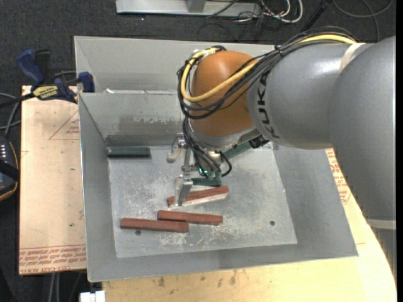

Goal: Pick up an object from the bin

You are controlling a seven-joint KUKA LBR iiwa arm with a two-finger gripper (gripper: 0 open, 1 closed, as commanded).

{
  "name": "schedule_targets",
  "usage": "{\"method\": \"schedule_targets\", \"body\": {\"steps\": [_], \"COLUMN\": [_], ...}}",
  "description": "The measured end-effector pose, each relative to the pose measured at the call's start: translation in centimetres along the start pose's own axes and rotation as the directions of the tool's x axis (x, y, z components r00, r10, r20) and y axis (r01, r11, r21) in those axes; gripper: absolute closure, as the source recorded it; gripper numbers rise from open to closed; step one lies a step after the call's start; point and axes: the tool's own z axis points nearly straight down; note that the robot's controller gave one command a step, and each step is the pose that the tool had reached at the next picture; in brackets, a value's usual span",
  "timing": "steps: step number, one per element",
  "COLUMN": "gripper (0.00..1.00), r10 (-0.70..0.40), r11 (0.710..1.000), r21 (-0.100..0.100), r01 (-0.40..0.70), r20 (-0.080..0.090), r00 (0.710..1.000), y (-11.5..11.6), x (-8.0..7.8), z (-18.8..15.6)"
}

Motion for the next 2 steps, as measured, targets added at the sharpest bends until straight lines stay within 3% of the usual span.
{"method": "schedule_targets", "body": {"steps": [1,2], "gripper": [0.0,1.0], "r10": [0.002,-0.208], "r11": [1.0,0.978], "r21": [-0.001,-0.003], "r01": [-0.002,0.208], "r20": [0.008,0.04], "r00": [1.0,0.977], "y": [0.0,-4.5], "x": [-0.2,2.1], "z": [-0.4,6.8]}}
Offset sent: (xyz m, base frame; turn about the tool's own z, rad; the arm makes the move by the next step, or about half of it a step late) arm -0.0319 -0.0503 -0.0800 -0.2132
